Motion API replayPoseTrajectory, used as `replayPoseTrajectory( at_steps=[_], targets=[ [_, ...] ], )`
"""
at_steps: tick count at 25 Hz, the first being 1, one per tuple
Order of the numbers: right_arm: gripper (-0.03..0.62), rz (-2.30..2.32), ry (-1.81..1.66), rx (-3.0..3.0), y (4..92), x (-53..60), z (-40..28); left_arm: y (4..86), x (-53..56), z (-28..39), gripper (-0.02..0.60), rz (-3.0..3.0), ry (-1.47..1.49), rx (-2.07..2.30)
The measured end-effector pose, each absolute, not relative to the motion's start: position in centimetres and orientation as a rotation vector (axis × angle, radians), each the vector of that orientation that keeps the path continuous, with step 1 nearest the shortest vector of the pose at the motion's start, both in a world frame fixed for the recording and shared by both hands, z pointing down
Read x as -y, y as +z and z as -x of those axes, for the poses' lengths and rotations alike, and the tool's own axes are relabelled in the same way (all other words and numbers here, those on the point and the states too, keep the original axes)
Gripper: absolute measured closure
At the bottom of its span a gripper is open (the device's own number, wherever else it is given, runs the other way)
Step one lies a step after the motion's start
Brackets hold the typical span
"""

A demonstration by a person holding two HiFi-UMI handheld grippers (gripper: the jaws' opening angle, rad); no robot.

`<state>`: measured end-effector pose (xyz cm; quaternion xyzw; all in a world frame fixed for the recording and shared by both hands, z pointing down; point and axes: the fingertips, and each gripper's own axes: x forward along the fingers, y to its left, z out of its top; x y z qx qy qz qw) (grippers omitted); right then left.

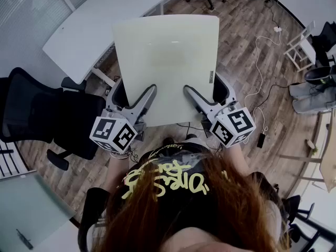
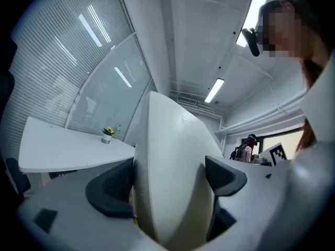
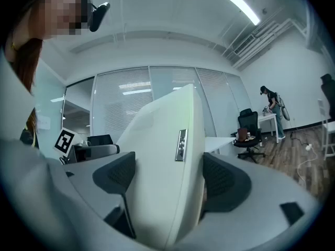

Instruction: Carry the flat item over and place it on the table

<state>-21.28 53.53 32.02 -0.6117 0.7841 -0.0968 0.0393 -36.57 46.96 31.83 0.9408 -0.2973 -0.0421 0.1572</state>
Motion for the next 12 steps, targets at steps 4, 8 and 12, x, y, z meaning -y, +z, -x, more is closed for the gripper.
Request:
replayPoseTrajectory(
  at_steps=[4,8,12],
  targets=[
    [0.204,1.872,-0.294,-2.412,32.13,-53.40,21.38,31.77,-46.77,36.67,0.152,-2.694,-0.120,0.850],
    [0.204,1.875,-0.300,-2.411,32.20,-53.42,21.34,31.67,-46.74,36.61,0.152,-2.701,-0.113,0.849],
    [0.204,1.874,-0.304,-2.419,32.19,-53.44,21.32,31.64,-46.81,36.64,0.152,-2.697,-0.111,0.854]
  ],
)
